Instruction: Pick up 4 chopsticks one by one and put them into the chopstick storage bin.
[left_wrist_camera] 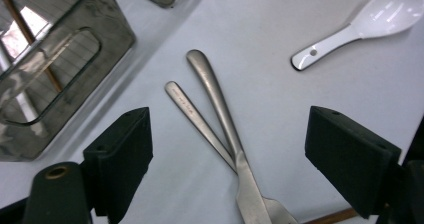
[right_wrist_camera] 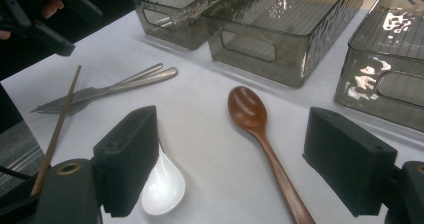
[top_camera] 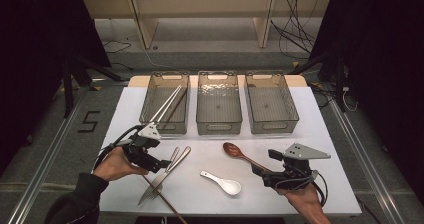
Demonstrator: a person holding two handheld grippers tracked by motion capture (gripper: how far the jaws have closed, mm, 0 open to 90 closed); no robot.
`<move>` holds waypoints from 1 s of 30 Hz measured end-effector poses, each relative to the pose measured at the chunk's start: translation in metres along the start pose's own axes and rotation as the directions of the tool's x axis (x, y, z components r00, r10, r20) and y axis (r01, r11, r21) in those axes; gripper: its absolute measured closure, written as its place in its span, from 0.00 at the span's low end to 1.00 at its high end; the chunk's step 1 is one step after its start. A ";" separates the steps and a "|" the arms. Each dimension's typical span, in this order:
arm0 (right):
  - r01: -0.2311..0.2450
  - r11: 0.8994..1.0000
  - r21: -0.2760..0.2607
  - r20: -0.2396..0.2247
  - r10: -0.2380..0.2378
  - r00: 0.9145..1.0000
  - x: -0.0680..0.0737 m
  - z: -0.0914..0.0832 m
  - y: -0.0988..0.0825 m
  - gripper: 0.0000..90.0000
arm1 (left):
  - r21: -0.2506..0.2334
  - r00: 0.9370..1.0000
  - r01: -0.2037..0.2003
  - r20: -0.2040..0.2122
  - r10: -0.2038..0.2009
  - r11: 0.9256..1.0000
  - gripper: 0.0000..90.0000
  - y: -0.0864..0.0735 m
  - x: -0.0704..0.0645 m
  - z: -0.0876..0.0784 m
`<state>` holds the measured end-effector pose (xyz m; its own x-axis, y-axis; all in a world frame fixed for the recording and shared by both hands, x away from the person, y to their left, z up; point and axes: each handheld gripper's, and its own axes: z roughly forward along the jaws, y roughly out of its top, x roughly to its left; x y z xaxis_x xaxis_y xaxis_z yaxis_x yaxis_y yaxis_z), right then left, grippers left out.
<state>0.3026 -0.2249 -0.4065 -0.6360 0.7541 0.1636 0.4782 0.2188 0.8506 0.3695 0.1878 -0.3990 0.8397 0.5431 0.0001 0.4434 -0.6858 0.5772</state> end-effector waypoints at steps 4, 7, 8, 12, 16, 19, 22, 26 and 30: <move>-0.002 1.000 0.001 0.002 0.002 1.000 0.000 0.000 0.000 0.25 | 0.002 0.999 -0.026 0.032 0.025 1.000 0.19 -0.003 -0.009 0.001; -0.001 1.000 -0.001 0.002 0.001 1.000 0.000 -0.001 0.000 0.25 | 0.016 0.998 -0.042 0.043 0.041 0.999 0.18 -0.006 -0.015 0.005; 0.003 1.000 -0.002 0.001 -0.003 1.000 0.000 -0.001 0.000 0.25 | 0.017 0.998 -0.050 0.040 0.049 0.999 0.18 -0.007 -0.017 0.005; -0.001 1.000 -0.001 0.002 0.001 1.000 0.000 -0.001 0.000 0.25 | 0.015 0.997 -0.065 0.052 0.064 0.998 0.18 -0.009 -0.023 0.005; -0.001 1.000 -0.003 0.002 0.001 1.000 0.000 -0.001 0.000 0.25 | 0.061 0.992 -0.117 0.057 0.114 0.991 0.18 -0.010 -0.032 0.009; 0.000 1.000 0.000 0.001 0.000 1.000 0.000 -0.001 0.000 0.25 | 0.071 0.989 -0.135 0.067 0.130 0.988 0.18 -0.010 -0.036 0.010; 0.001 1.000 -0.001 0.001 -0.001 1.000 0.000 -0.001 0.000 0.25 | 0.096 0.985 -0.165 0.066 0.159 0.982 0.18 -0.011 -0.039 0.011; -0.002 1.000 -0.002 0.002 0.002 1.000 0.000 -0.001 0.000 0.25 | 0.119 0.976 -0.205 0.099 0.194 0.971 0.18 -0.013 -0.045 0.014; -0.003 1.000 -0.001 0.001 0.003 1.000 0.000 -0.001 0.000 0.25 | 0.149 0.969 -0.233 0.116 0.217 0.961 0.19 -0.016 -0.049 0.019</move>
<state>0.3018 -0.2258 -0.4059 -0.6342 0.7553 0.1653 0.4794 0.2164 0.8505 0.3276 0.1634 -0.4234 0.9464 0.3216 0.0301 0.2776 -0.8577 0.4328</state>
